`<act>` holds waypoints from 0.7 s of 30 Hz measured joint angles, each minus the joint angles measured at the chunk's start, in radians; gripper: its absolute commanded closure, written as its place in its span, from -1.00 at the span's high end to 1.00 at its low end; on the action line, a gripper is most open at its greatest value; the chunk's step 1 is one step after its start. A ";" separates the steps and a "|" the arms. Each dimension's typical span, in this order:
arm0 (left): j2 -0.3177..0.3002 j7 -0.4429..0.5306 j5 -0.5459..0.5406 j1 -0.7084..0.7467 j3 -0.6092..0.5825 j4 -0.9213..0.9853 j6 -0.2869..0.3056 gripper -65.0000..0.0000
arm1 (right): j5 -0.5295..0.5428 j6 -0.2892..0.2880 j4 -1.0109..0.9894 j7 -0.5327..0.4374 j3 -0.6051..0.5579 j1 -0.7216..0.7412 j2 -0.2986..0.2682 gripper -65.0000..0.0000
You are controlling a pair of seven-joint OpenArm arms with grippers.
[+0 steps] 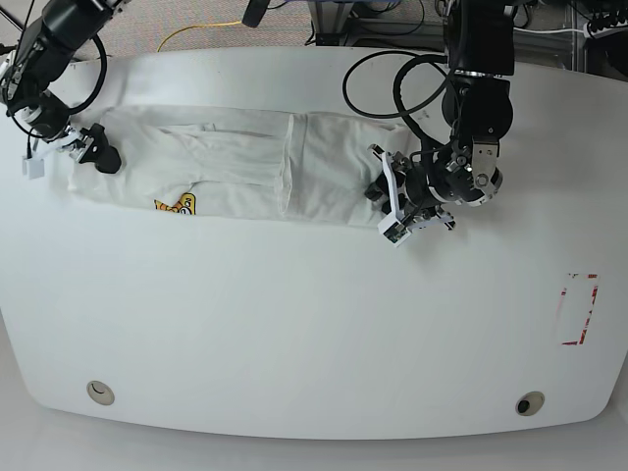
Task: Fold the T-shirt properly
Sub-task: 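Grasp both ends of the strip with the left and right grippers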
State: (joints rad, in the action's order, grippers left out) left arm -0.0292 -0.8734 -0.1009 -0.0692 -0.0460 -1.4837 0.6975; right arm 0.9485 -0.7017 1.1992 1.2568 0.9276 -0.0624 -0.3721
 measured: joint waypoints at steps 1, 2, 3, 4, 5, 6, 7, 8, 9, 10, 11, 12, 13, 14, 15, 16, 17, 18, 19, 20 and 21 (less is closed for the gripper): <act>0.000 0.000 0.000 0.000 0.000 0.000 0.000 -0.40 | -0.002 0.001 0.029 0.011 0.000 -0.008 0.016 0.98; -0.001 0.000 0.000 0.000 0.000 0.000 0.000 -0.40 | -0.003 0.000 0.053 0.021 0.000 -0.013 0.029 0.98; -0.002 0.000 -0.001 0.000 -0.001 0.000 0.000 -0.40 | -0.012 0.002 0.075 0.029 0.000 -0.015 0.037 0.97; -0.002 0.000 -0.001 0.000 -0.001 0.000 0.000 -0.40 | -0.026 0.002 0.095 0.039 -0.003 -0.016 0.045 0.95; -0.003 0.000 0.000 0.000 0.000 0.000 0.000 -0.40 | -0.028 0.002 0.106 0.054 -0.005 -0.016 0.050 0.90; -0.003 0.000 -0.001 0.000 0.000 0.000 0.000 -0.40 | -0.028 0.002 0.112 0.059 -0.006 -0.016 0.054 0.77; -0.003 0.000 0.000 0.000 0.000 0.000 0.000 -0.40 | -0.029 0.002 0.115 0.060 -0.007 -0.015 0.057 0.57; -0.003 0.000 0.000 0.000 -0.001 0.000 0.000 -0.40 | -0.044 0.003 0.116 0.059 -0.012 -0.013 0.059 0.37; -0.003 0.000 0.000 0.000 -0.001 0.000 0.000 -0.40 | -0.057 0.003 0.116 0.054 -0.020 -0.013 0.059 0.19; -0.003 0.000 0.000 0.000 -0.002 0.000 0.000 -0.40 | -0.075 0.004 0.116 0.053 -0.027 -0.013 0.059 0.05; -0.004 0.000 0.000 0.000 -0.003 0.000 0.000 -0.40 | -0.087 0.005 0.116 0.050 -0.036 -0.012 0.059 -0.18; -0.005 0.000 0.000 0.000 -0.003 0.000 0.000 -0.40 | -0.092 0.005 0.116 0.044 -0.054 -0.013 0.059 -0.37; -0.005 0.000 0.000 0.000 -0.003 0.000 0.000 -0.40 | -0.092 0.006 0.116 0.032 -0.068 -0.013 0.060 -0.51; -0.005 0.000 0.000 0.000 -0.003 0.000 0.000 -0.40 | -0.092 0.005 0.116 0.021 -0.084 -0.013 0.059 -0.78; -0.004 0.000 0.000 0.000 -0.003 0.000 0.000 -0.40 | -0.091 0.006 0.116 0.008 -0.105 -0.013 0.056 -0.92; -0.004 0.000 0.000 0.000 -0.003 0.000 0.000 -0.40 | -0.091 0.006 0.116 -0.002 -0.118 -0.011 0.055 -1.00; -0.004 0.000 0.000 0.000 -0.004 0.000 0.000 -0.40 | -0.088 0.007 0.116 -0.009 -0.146 -0.011 0.043 -1.00; -0.004 0.000 0.000 0.000 -0.004 0.000 0.000 -0.40 | -0.088 0.008 0.116 -0.013 -0.160 -0.009 0.037 -1.00; -0.004 0.000 0.000 0.000 -0.004 0.000 0.000 -0.40 | -0.087 0.010 0.116 -0.017 -0.171 -0.006 0.029 -1.00; -0.004 0.000 0.000 0.000 -0.004 0.000 0.000 -0.40 | -0.088 0.009 0.120 -0.016 -0.171 -0.005 0.028 -1.00; -0.004 0.000 0.000 0.000 -0.003 0.000 0.000 -0.40 | -0.088 0.009 0.131 -0.016 -0.170 -0.006 0.028 -1.00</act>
State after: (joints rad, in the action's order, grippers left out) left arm -0.0334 -0.8738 -0.1009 -0.0696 -0.0494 -1.4837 0.6971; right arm 0.8604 -0.6926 1.3304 1.2407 0.7574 -0.0681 -0.3443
